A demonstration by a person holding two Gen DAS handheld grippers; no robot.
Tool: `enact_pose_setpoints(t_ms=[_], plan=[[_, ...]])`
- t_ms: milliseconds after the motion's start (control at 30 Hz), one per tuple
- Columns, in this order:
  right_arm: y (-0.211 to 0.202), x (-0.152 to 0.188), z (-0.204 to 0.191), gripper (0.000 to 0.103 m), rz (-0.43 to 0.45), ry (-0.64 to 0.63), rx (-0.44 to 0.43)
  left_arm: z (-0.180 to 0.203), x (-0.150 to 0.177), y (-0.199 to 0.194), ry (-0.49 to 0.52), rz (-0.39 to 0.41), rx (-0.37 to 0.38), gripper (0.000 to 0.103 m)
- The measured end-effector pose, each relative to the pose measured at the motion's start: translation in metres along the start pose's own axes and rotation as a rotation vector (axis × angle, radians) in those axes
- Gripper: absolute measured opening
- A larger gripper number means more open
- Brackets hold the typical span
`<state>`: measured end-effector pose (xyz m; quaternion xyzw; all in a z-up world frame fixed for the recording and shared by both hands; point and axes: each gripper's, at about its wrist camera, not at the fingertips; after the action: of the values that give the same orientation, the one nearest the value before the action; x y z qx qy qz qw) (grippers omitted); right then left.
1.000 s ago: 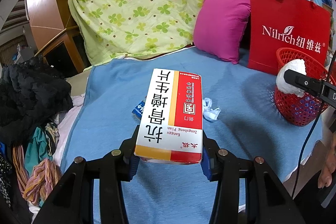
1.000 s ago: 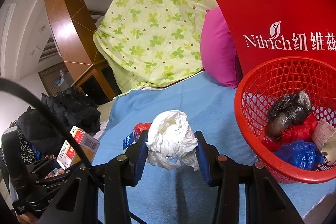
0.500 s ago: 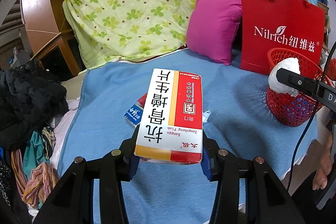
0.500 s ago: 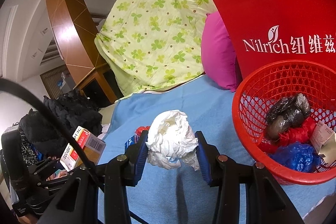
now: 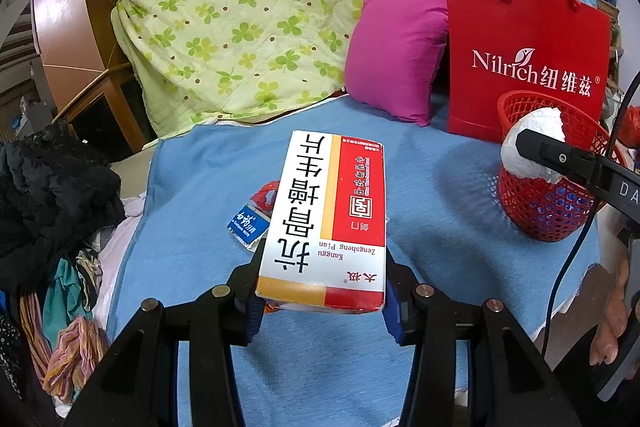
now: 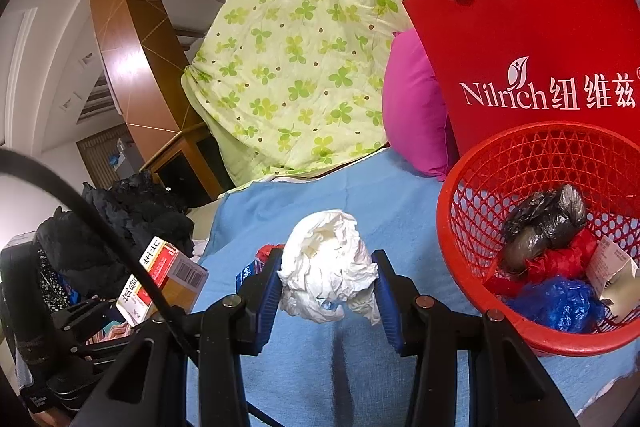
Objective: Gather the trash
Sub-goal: 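Carry the medicine box and the tissue toward the red mesh basket with both tools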
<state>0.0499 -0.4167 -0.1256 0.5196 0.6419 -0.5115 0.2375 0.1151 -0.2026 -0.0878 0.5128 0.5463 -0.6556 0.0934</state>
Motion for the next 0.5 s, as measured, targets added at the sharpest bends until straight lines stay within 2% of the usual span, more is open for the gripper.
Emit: enact_pose_setpoints(t_ms=[500], plan=[[-0.009, 0.000, 0.000, 0.048, 0.019, 0.015, -0.002, 0.013, -0.006, 0.001, 0.024, 0.003, 0.018, 0.050]])
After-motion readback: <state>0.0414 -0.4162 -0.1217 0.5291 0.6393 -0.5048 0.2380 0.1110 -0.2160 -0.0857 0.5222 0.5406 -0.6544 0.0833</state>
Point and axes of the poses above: each gripper's, at about its wrist camera, not at the fingertips, and y roughly the way its jaws point, z to its right, x to its underside, and after that the axes turned 11 degrees about x, right-handed
